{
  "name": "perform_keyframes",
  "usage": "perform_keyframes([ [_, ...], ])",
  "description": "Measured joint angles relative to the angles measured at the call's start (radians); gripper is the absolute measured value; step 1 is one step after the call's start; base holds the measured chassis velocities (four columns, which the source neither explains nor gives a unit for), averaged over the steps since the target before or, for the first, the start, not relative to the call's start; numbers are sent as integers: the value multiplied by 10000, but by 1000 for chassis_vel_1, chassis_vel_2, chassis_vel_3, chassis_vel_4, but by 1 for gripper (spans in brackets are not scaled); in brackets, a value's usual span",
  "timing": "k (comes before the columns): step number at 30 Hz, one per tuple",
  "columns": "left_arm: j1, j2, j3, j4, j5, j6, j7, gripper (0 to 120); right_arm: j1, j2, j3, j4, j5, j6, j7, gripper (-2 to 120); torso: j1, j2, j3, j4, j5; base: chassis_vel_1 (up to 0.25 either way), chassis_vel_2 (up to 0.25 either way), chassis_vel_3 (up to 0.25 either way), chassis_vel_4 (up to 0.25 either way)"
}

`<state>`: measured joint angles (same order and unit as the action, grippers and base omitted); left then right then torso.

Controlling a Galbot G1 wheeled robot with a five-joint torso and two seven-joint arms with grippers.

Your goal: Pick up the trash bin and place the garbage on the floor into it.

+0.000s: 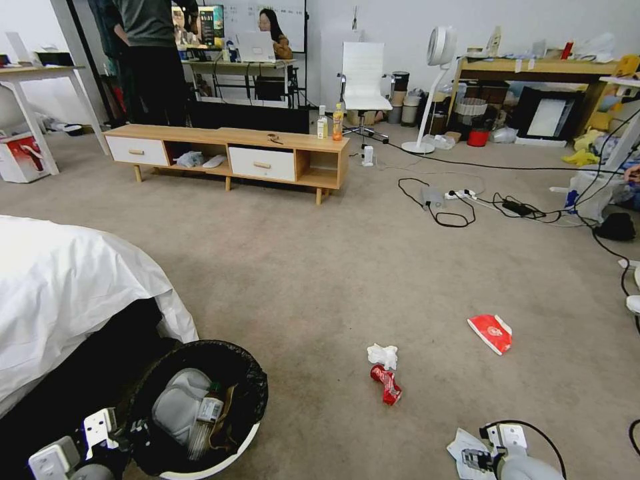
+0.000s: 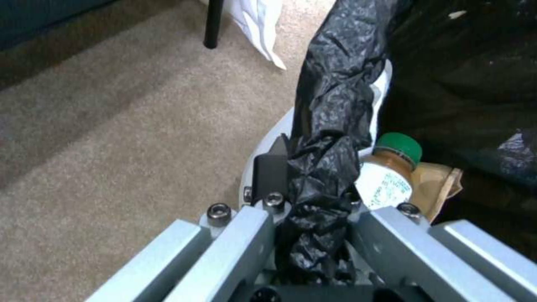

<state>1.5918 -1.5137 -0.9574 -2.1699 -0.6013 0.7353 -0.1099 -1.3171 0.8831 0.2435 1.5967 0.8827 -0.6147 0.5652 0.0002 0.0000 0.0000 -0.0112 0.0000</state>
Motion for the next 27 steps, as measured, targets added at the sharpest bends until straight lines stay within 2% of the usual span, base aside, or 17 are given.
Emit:
perform_keyframes([
  [8, -36, -34, 29, 84, 73, 0, 4, 1, 163, 156, -137, -683, -374, 403, -311, 100, 0, 0, 0, 0, 0, 0, 0, 0, 0],
  [27, -52, -18, 36, 151, 73, 2, 21, 1, 373, 354, -501, -1034, -830, 773, -616, 100, -1, 0, 0, 0, -1, 0, 0, 0, 0],
])
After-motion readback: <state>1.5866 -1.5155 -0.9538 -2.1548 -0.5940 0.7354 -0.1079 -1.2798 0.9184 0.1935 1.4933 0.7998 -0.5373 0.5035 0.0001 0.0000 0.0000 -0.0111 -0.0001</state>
